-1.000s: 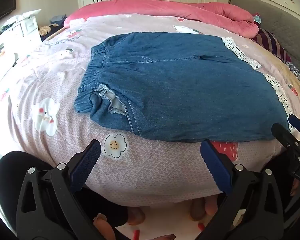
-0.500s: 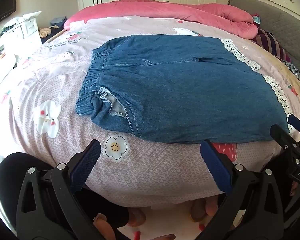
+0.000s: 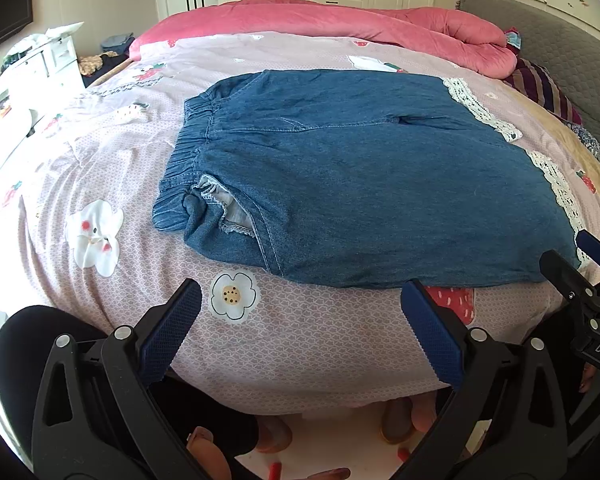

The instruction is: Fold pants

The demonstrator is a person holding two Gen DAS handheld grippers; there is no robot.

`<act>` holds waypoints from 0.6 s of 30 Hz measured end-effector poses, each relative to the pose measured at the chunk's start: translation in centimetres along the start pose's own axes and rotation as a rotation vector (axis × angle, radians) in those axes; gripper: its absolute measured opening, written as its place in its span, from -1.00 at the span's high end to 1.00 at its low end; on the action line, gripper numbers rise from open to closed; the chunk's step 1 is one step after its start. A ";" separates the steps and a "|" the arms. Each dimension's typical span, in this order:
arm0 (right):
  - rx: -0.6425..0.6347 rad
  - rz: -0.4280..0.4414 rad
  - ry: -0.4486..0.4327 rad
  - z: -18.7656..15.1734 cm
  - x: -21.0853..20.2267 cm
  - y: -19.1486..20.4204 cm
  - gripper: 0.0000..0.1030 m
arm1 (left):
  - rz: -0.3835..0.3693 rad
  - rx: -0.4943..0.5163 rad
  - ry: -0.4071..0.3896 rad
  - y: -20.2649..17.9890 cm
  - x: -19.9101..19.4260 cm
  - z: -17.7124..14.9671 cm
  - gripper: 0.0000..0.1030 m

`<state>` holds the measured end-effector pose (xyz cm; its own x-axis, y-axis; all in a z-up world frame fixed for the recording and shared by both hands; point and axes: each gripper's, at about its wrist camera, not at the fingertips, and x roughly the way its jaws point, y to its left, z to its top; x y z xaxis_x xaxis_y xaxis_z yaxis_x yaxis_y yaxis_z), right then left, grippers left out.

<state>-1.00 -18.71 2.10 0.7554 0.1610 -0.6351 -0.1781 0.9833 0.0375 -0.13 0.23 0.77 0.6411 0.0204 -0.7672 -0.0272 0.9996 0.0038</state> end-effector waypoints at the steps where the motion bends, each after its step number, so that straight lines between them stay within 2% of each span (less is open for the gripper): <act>1: 0.001 0.000 -0.001 0.0 0.0 0.0 -0.92 | -0.001 -0.001 0.000 0.1 0.0 0.0 -0.82; 18: 0.000 0.000 0.003 0.0 0.1 0.0 -0.92 | 0.006 -0.003 0.000 0.3 -0.1 0.0 -0.82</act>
<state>-0.93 -18.74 2.05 0.7535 0.1612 -0.6374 -0.1783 0.9833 0.0379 -0.15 0.54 0.84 0.6408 0.0261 -0.7673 -0.0335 0.9994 0.0060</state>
